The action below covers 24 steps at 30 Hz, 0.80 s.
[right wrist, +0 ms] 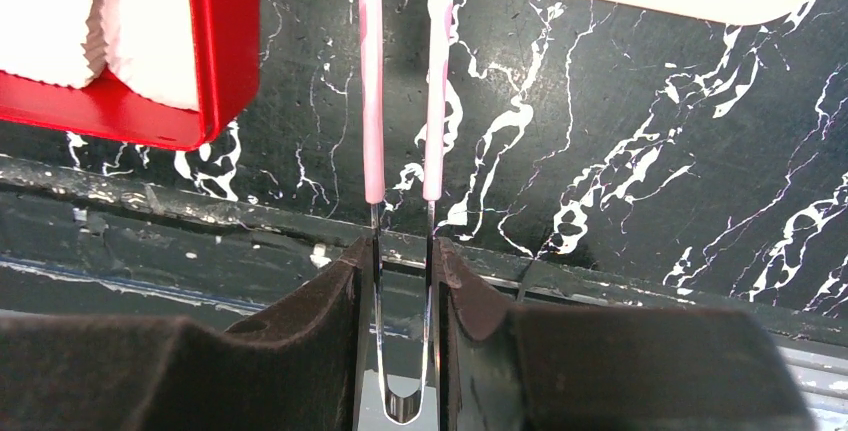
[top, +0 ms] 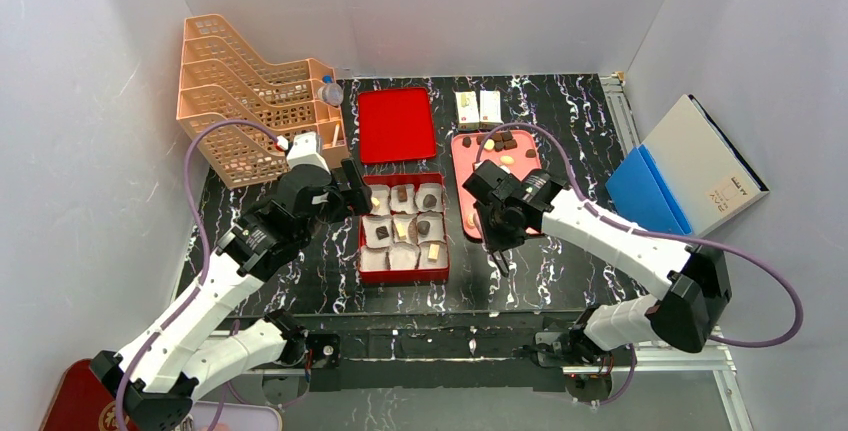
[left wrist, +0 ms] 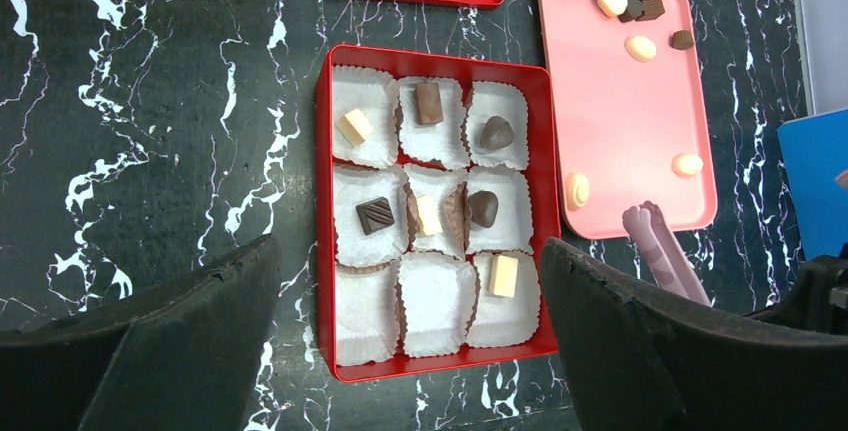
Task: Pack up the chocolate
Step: Pick up the fake chocolate from the plate.
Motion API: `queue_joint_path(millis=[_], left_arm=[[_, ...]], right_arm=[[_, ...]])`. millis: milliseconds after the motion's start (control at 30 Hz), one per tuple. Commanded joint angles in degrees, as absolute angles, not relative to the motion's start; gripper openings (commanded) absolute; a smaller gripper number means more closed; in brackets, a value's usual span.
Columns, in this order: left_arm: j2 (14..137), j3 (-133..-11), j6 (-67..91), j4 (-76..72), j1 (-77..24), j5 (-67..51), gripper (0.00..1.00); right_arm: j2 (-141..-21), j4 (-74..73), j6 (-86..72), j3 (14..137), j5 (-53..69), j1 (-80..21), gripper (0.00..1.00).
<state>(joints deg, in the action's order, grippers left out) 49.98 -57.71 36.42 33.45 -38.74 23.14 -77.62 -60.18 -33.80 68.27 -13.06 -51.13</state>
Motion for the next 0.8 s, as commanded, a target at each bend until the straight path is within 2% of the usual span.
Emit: queue_joint_path(millis=[0, 767], left_arm=[[48.7, -57.6, 36.2, 33.9, -38.9, 23.7, 0.98], [48.7, -57.5, 35.3, 34.0, -38.9, 23.9, 0.98]], right_arm=[[-78.4, -57.0, -31.3, 67.2, -11.4, -49.1, 0.33], [-86.4, -51.2, -27.8, 68.1, -7.3, -45.5, 0.32]])
